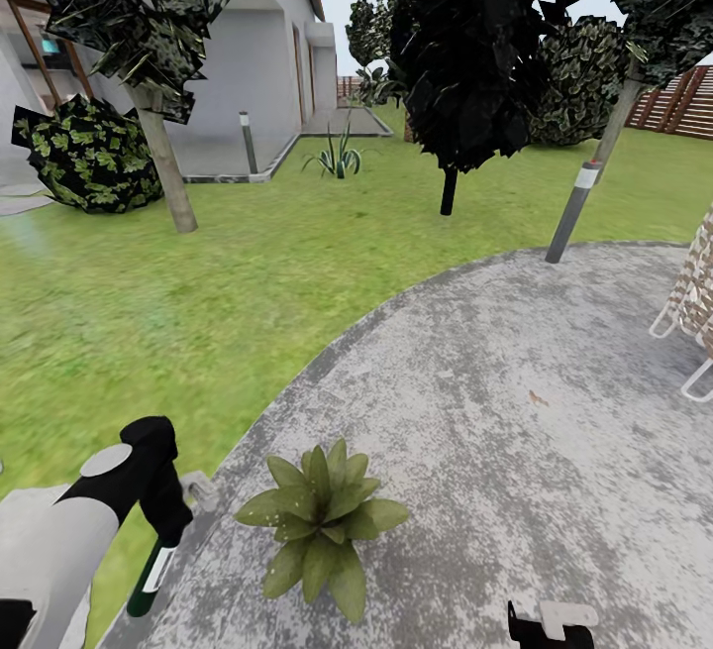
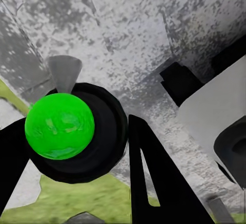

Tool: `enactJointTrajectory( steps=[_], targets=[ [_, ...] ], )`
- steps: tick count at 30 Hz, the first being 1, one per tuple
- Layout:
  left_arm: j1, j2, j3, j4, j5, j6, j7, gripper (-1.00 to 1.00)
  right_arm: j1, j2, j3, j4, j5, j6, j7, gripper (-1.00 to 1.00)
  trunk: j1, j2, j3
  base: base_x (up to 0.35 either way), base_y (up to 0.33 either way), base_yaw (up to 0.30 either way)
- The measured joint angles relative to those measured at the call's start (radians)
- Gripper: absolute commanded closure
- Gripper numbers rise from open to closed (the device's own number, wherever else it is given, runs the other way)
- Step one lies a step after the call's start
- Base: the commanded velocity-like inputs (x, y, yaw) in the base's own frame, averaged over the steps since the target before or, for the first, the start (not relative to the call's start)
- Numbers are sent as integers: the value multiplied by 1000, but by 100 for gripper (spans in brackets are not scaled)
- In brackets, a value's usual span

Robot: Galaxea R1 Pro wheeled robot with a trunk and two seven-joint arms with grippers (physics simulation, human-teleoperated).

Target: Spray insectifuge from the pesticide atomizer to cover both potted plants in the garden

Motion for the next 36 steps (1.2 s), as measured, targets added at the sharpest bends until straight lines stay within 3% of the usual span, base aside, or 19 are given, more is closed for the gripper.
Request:
enactJointTrajectory(
  steps=[3, 7, 14, 18, 26, 31, 34, 36],
  targets=[
    [0, -10, 3, 45, 6, 1, 45, 100, 0, 0, 0, 0, 0, 0, 0, -100, 0, 0, 0, 0, 0, 0],
    [-3, -21, 8, 45, 12, 5, 101, 100, 0, 0, 0, 0, -1, 0, 0, -100, 0, 0, 0, 0, 0, 0],
    [-22, -80, 5, 41, 12, 7, 102, 100, 0, 0, -1, 0, -1, 0, 0, -100, 0, 0, 0, 84, 57, 0],
    [-16, -96, 4, 42, 11, 4, 103, 100, 0, 0, 0, 0, -2, 0, 0, -100, 0, 0, 0, 175, 155, -19],
    [-1, -88, 7, 63, 14, 1, 114, 100, 0, 0, 0, 0, -3, 0, -1, -100, 0, 0, 0, 19, 17, -185],
    [16, -77, 10, 125, 12, 0, 116, 100, 0, 0, 0, 0, -3, 0, -2, -100, 0, 0, 0, 0, 0, -11],
    [18, -34, 12, 133, 19, -7, 116, 100, 0, 0, 1, 0, -3, 0, -2, -100, 0, 0, 0, 0, 0, 0],
    [18, -14, 12, 138, 41, -47, 115, 100, 0, 0, 0, 0, -3, 0, -2, -100, 0, 0, 0, 0, 0, 0]
  ],
)
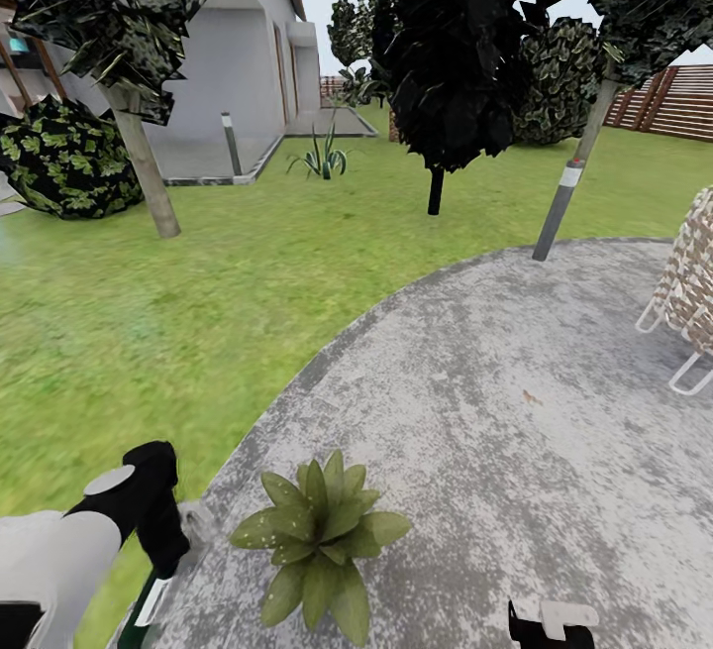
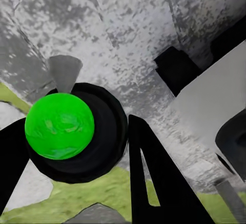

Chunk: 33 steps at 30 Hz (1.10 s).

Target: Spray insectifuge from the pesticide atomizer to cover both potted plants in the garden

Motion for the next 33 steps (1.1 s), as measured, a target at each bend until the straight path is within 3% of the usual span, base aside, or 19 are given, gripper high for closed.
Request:
enactJointTrajectory(
  steps=[2, 6, 10, 17, 22, 29, 33],
  targets=[
    [0, 25, 2, 40, 47, -90, 2, 100, 0, 0, 0, 0, 1, 0, 0, -100, 0, 0, 0, 0, 0, 0],
    [0, 31, 3, 49, 68, -119, 5, 100, 0, 0, 0, 0, 1, 0, 0, -100, 0, 0, 0, 0, 0, 0],
    [-11, 19, 1, 46, 70, -120, 5, 100, 0, 0, 1, 0, 2, 0, 0, -100, 0, 0, 0, 0, 0, 0],
    [-35, -54, -5, -32, 59, -113, -5, 100, 0, 0, 1, 0, 2, 0, 0, -100, 0, 0, 0, 0, 0, 0],
    [-17, -55, -14, -23, 51, -120, 2, 100, 0, 0, 1, 0, 2, 0, 0, -100, 0, 0, 0, 0, 0, 0],
    [-4, -34, -12, -12, 48, -134, 3, 100, 0, 0, 1, 0, 2, 0, 0, -100, 0, 0, 0, 0, 0, 0],
    [-14, -40, -4, -30, 53, -122, -10, 100, 0, 0, 1, 0, 3, 0, 1, -100, 0, 0, 0, 0, 0, 0]
  ],
)
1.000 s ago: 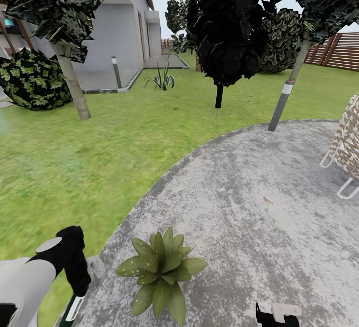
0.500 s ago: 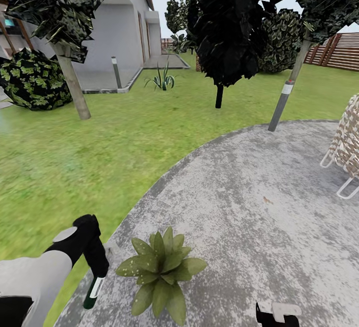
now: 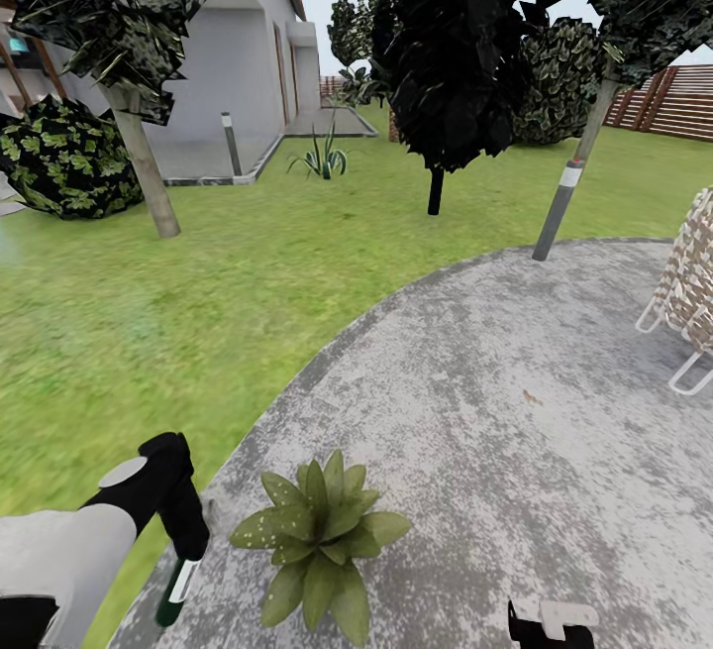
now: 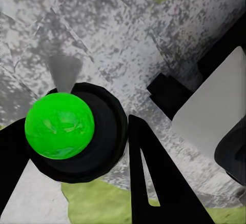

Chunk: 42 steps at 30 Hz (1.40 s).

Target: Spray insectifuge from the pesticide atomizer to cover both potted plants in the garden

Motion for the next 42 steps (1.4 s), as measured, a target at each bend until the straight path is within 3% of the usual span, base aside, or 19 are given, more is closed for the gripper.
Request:
enactJointTrajectory(
  steps=[27, 33, 42],
  targets=[
    [-38, -8, -5, -3, -2, 7, -2, 100, 0, 0, 0, -2, -2, 0, -1, -100, 0, 0, 0, -64, -98, 54],
    [-32, 8, 3, -1, -2, 7, 7, 100, 0, 0, 0, -1, -1, 0, -1, -100, 0, 0, 0, 0, -1, 213],
    [-32, 3, 4, -1, -2, 6, 8, 100, 0, 0, 0, -2, -1, 0, 0, -100, 0, 0, 0, -85, -119, 210]
  ],
)
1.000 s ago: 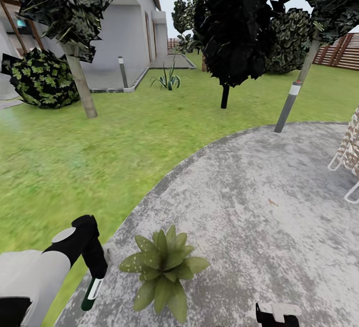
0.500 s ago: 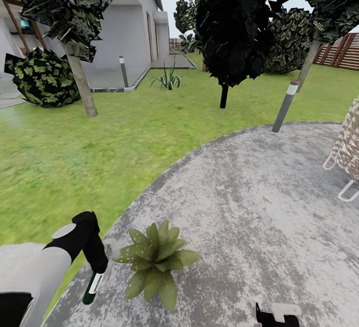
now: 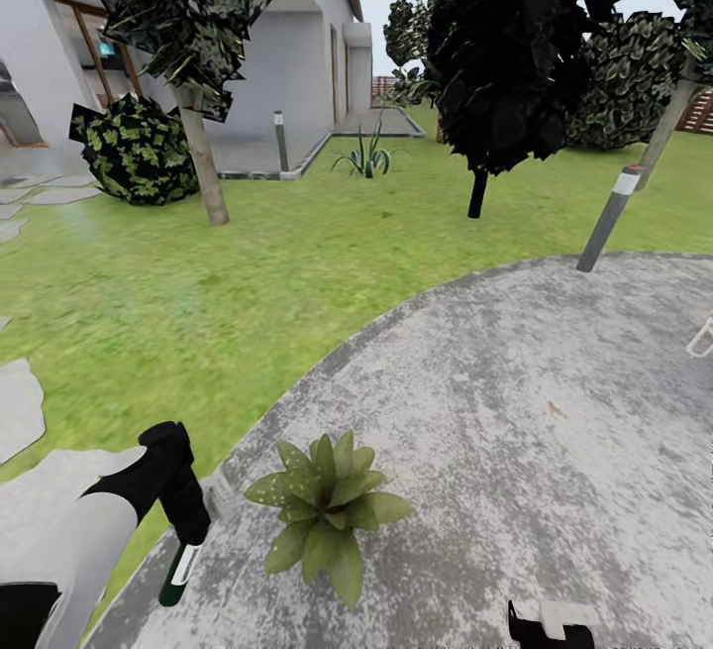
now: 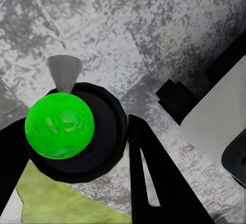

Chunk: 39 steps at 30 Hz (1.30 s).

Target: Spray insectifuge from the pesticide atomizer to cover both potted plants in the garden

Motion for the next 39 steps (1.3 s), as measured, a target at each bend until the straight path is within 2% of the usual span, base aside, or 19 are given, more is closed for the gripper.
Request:
enactJointTrajectory(
  steps=[9, 21, 32, 39],
  targets=[
    [0, -6, 2, 0, 0, 0, 2, 100, 0, 0, 0, 0, 0, 0, -1, -100, 0, 0, 0, -33, -260, 26],
    [0, -6, 0, 0, -1, 0, 1, 100, 0, 0, 0, 1, 1, 0, -1, -100, 0, 0, 0, 0, -67, 236],
    [0, -7, -2, 0, 0, 0, 9, 100, 0, 0, 0, 1, 2, 0, 0, -100, 0, 0, 0, -9, -198, 9],
    [0, -7, 0, 0, 0, 0, 9, 100, 0, 0, 0, 1, 2, 0, 1, -100, 0, 0, 0, -189, -223, 1]
  ],
)
